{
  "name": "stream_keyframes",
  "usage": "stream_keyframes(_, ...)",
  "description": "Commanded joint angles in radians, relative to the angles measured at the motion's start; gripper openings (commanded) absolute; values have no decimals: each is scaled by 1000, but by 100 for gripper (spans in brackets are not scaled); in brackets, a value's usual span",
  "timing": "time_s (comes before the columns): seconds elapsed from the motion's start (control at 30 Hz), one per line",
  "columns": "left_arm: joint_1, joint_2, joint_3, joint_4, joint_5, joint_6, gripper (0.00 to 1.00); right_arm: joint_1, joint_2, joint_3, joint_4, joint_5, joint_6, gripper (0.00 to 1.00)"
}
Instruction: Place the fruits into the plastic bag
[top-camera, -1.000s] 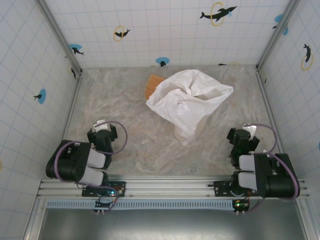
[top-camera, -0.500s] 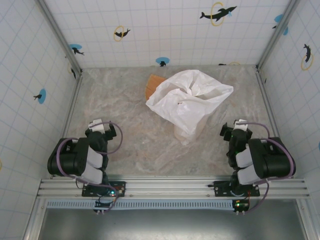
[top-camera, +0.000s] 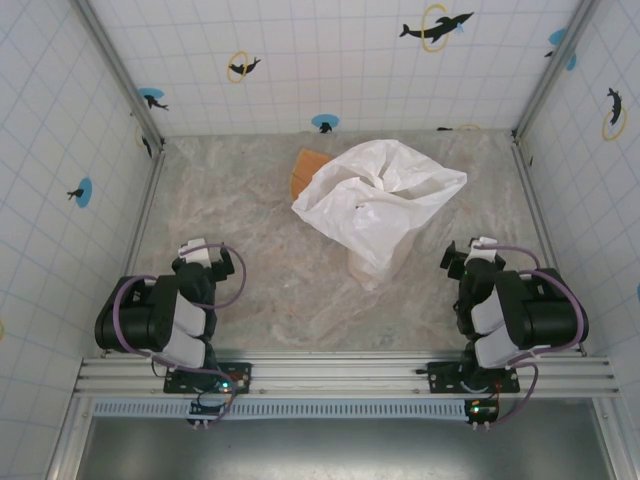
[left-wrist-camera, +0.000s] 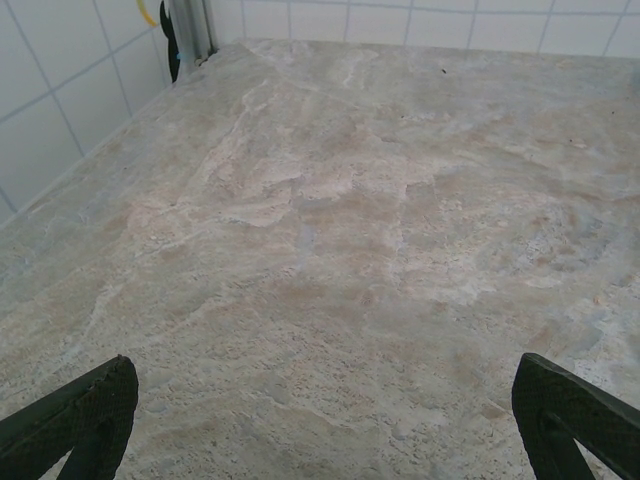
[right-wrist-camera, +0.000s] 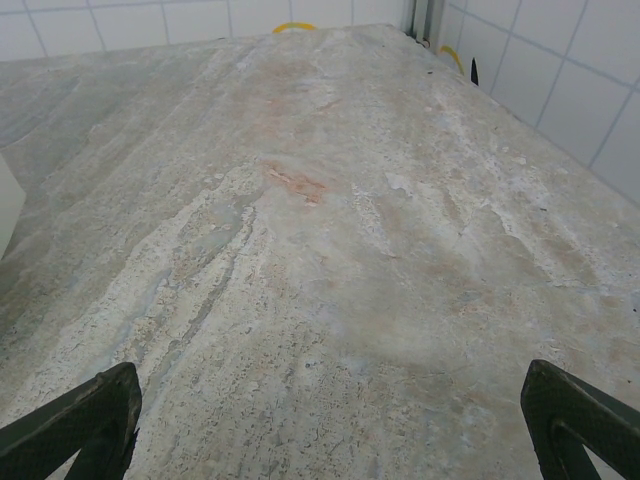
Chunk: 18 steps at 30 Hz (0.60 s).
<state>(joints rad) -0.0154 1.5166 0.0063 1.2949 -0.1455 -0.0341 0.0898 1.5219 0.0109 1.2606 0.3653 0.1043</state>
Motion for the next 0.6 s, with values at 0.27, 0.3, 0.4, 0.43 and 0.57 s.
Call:
stream_keyframes(0.27,9,-3,-19,12,12,-21,98,1,-8,-39,43,12,3,100)
stream_keyframes(0.3,7,-2,-19,11,12,-22,98,1,-8,-38,43,12,3,100)
stream_keyframes(0.4,8,-3,-19,11,12,-21,98,1,-8,-38,43,12,3,100)
stream_keyframes(0.43,7,-3,-18,11,12,-20,98,1,-8,-38,43,12,3,100)
stream_keyframes(0.57,9,-4,-18,12,12,-22,98,1,-7,-37,40,11,5,100)
